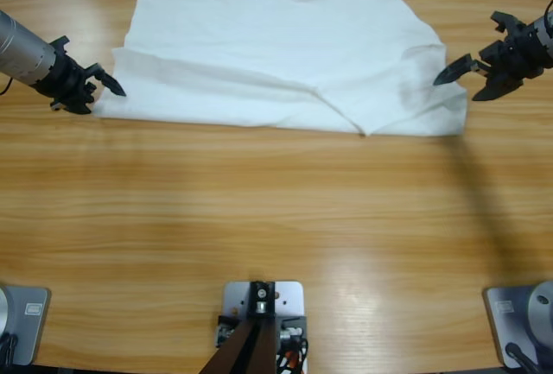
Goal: Fold clothes
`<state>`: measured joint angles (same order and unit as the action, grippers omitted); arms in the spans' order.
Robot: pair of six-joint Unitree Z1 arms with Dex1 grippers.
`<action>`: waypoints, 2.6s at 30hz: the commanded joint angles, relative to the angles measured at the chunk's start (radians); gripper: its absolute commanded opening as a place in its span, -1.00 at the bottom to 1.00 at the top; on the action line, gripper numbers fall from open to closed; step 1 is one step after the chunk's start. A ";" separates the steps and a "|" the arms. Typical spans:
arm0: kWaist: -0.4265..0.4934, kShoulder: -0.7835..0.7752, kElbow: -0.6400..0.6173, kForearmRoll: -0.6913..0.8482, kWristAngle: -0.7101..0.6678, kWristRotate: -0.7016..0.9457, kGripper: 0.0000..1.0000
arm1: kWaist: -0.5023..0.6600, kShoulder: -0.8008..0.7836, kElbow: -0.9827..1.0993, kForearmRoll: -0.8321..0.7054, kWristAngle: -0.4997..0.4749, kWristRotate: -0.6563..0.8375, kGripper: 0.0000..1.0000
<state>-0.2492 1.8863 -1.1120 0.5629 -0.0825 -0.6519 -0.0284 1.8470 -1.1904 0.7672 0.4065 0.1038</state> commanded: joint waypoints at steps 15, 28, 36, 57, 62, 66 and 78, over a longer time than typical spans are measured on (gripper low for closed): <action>0.028 0.114 -0.016 -0.020 -0.013 0.025 -0.57 | 0.005 -0.007 0.044 -0.008 0.004 -0.006 0.99; 0.030 0.099 0.008 -0.020 -0.010 0.044 -1.00 | -0.009 -0.013 0.046 0.000 0.001 -0.004 0.79; 0.028 0.082 0.038 -0.020 -0.011 0.046 -1.00 | -0.117 0.004 0.080 0.001 0.041 0.050 0.80; 0.038 0.051 0.043 -0.015 -0.008 0.046 -1.00 | -0.116 0.142 0.124 -0.101 0.088 0.071 0.80; 0.045 0.051 0.043 -0.015 -0.008 0.047 -1.00 | -0.116 0.179 0.119 -0.119 0.089 0.065 0.80; 0.048 0.053 0.043 -0.015 -0.008 0.050 -1.00 | -0.116 0.195 0.110 -0.132 0.102 0.049 0.79; 0.052 0.051 0.039 -0.016 -0.006 0.052 -1.00 | -0.115 0.235 0.109 -0.164 0.221 0.003 -0.02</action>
<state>-0.2081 1.9414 -1.1005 0.5515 -0.0825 -0.6077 -0.1338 1.9803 -1.0957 0.6166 0.5783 0.1431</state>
